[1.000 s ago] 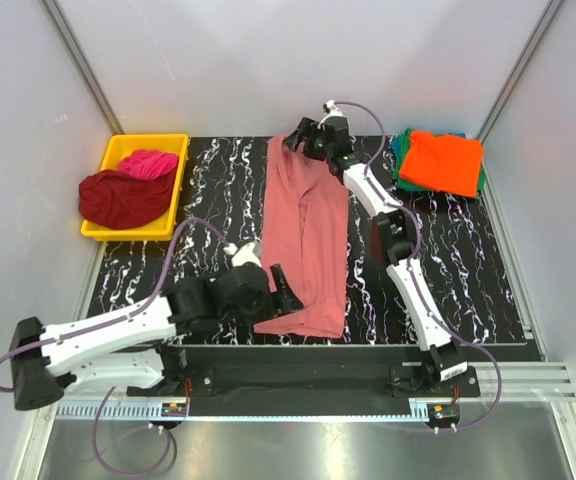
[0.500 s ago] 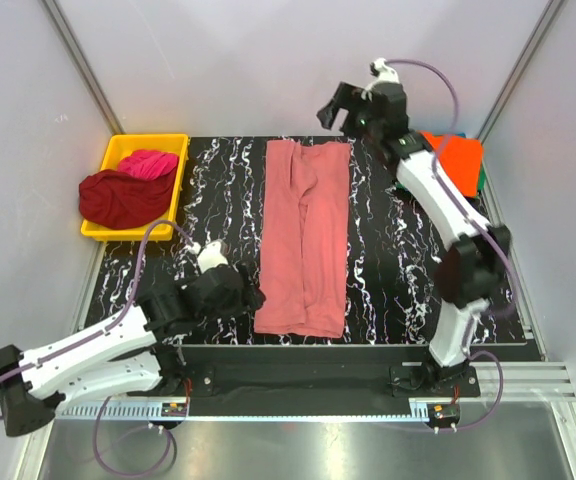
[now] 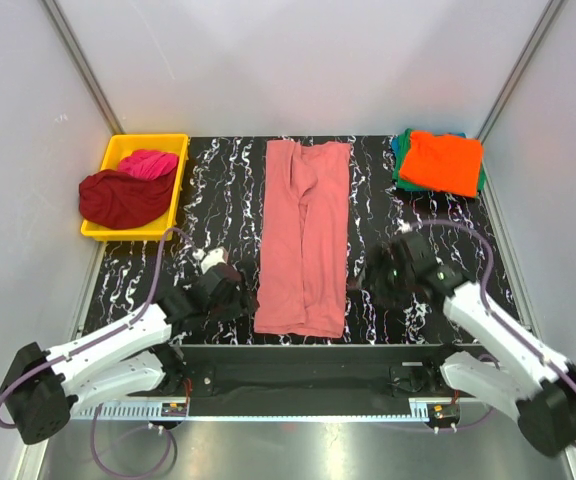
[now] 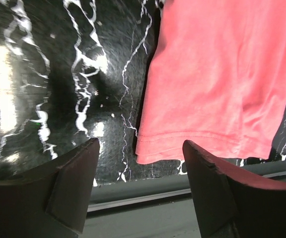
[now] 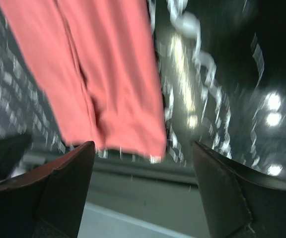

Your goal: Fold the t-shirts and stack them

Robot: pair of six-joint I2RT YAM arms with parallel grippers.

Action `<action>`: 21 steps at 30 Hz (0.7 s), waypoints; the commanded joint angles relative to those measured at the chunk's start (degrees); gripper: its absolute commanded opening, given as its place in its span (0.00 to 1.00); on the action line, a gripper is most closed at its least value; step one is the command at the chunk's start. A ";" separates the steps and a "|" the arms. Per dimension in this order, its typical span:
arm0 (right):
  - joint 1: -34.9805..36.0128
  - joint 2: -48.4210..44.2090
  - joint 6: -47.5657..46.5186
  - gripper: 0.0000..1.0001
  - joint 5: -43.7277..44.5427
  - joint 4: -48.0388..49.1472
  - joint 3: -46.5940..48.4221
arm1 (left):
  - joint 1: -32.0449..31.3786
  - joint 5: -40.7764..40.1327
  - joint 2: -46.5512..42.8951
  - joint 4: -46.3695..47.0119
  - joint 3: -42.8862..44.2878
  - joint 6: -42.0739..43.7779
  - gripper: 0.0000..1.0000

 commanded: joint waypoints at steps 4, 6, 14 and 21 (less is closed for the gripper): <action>4.74 -13.86 13.88 0.77 -9.24 1.11 -16.64 | 0.24 5.83 2.99 10.81 -4.85 -0.84 0.68; 6.67 -13.96 15.90 0.75 -10.82 5.49 -19.39 | 0.24 7.32 2.99 12.66 -7.40 -2.07 0.65; 9.94 -1.31 14.68 0.72 -8.11 15.79 -20.54 | 0.24 8.65 6.49 17.94 -11.27 -3.39 0.59; 9.85 4.49 13.98 0.68 -7.75 20.72 -19.06 | 0.16 10.93 7.73 20.93 -13.65 -4.71 0.56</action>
